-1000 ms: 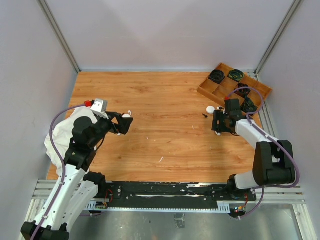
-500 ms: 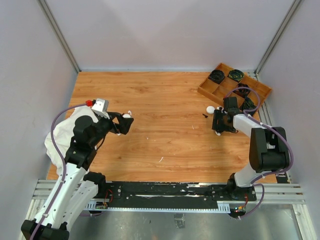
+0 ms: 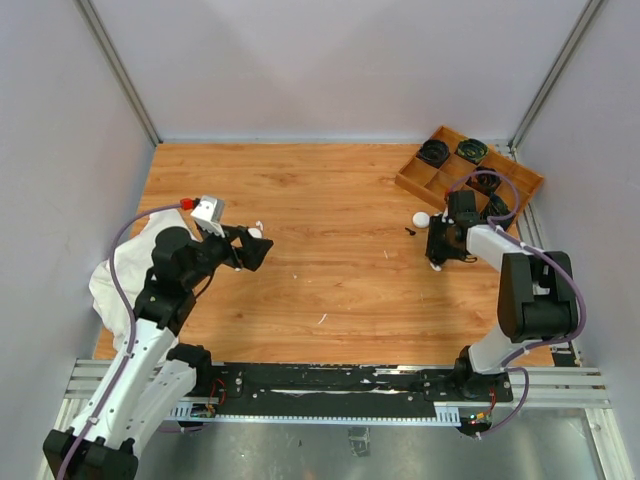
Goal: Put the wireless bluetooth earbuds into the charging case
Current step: Pick up the charging case at the center of the board.
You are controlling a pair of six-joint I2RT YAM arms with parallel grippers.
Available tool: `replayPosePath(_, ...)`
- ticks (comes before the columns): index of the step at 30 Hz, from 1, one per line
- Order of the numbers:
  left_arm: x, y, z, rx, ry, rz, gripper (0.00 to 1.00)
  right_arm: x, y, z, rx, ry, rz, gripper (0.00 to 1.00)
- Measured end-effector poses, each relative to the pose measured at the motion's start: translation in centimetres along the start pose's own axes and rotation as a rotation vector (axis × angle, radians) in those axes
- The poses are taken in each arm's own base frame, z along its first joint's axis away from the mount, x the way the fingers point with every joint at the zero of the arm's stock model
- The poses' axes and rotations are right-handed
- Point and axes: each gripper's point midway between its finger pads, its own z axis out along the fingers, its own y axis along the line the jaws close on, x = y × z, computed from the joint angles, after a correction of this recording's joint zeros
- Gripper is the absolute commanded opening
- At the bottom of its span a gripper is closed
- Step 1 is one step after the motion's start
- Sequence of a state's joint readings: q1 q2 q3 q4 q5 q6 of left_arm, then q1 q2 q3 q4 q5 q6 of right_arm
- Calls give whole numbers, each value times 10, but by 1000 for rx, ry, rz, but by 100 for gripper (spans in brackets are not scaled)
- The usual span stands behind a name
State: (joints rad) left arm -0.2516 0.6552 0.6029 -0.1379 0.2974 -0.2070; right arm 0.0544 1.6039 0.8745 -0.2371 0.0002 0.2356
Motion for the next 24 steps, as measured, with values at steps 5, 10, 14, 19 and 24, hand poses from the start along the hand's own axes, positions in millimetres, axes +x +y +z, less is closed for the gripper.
replayPosePath(5, 13, -7, 6, 51, 61, -46, 99, -6, 9, -12, -41, -29, -16, 46)
replayPosePath(10, 24, -12, 10, 72, 124, -110, 99, -16, 36, -35, -116, -93, -95, 46)
replayPosePath(14, 30, -18, 13, 104, 163, -165, 99, -14, 76, -57, -204, -138, -231, 48)
replayPosePath(19, 45, -28, 19, 156, 240, -256, 97, -12, 131, -92, -319, -216, -451, 48)
replayPosePath(24, 50, -38, 22, 209, 269, -337, 95, -5, 173, -126, -414, -303, -665, 47)
